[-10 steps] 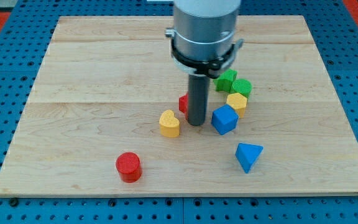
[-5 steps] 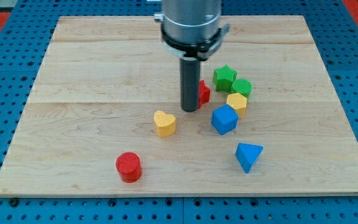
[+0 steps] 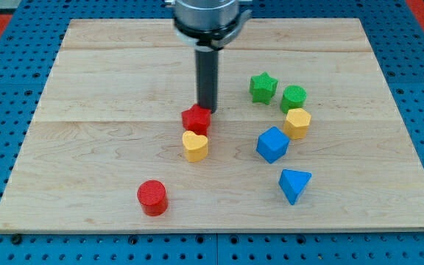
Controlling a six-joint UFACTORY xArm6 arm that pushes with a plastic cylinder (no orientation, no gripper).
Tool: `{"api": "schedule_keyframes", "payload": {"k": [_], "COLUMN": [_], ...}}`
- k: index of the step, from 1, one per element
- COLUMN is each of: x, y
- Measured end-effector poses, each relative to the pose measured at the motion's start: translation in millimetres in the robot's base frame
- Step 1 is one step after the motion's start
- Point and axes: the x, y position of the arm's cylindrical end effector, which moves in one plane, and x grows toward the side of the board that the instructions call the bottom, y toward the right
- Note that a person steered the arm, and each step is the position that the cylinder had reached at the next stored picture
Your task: Slide the red star close to the yellow heart
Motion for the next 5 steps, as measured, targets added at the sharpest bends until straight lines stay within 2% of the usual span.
{"api": "schedule_keyframes", "payload": {"k": [1,2,3,4,5], "x": [33.8,43.8,51.5,84.0,82.4], "y": [-2.9,-60.2,-69.5,-80.9,-101.1]}}
